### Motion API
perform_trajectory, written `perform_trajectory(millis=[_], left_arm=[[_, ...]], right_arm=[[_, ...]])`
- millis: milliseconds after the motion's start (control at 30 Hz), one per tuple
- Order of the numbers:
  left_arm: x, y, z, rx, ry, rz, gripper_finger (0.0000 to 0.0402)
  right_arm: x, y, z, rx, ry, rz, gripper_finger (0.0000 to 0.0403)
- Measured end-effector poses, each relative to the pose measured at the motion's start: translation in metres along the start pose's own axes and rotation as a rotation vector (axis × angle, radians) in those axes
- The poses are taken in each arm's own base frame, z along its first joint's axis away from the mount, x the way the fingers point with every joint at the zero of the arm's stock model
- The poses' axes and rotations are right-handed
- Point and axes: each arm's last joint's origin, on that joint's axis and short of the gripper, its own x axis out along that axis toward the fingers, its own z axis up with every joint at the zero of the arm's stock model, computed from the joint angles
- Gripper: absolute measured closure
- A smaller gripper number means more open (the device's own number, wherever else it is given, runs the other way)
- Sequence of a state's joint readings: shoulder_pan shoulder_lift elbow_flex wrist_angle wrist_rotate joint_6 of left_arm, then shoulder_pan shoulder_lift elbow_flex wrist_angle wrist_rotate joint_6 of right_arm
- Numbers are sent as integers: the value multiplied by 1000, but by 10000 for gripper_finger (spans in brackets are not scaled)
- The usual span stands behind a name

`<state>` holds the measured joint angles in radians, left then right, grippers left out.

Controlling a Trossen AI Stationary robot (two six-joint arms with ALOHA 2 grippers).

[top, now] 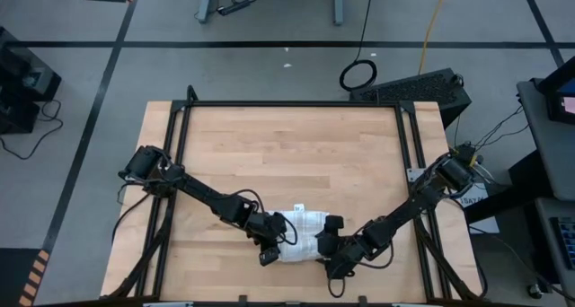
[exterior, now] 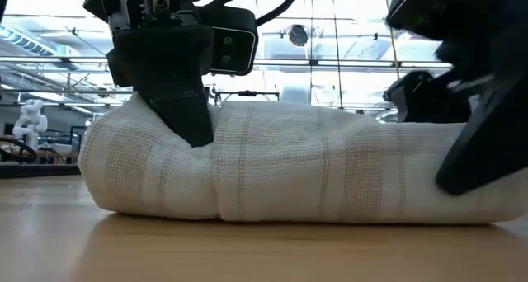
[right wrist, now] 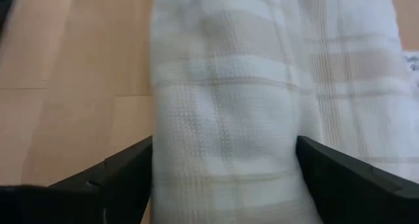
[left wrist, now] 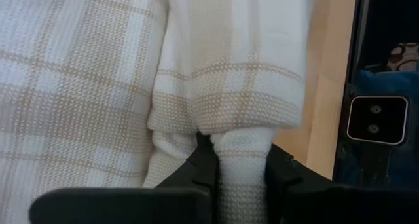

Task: Roll towel into tight, uniform cylinder
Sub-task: Roll the white towel

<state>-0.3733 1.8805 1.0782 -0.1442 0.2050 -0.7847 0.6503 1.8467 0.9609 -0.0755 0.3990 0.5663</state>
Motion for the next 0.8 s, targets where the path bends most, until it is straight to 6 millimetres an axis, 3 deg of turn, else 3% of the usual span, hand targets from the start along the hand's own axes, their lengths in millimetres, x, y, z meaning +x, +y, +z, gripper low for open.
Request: perform_trajectory(millis=[167,367,567,800], left_arm=[[0,0,0,4,-2,3,312],[-9,-2,0,3,13,-10,248],[-43,-5,-2,-7,42,34,194],[-93,-20,-3,107,-93,50,183]], right_arm=[[13,-9,1,55,49,29,84],[19,-11,4,95,36,57,140],[22,-15,7,124,39,74,195],[25,-21,11,145,36,84,252]])
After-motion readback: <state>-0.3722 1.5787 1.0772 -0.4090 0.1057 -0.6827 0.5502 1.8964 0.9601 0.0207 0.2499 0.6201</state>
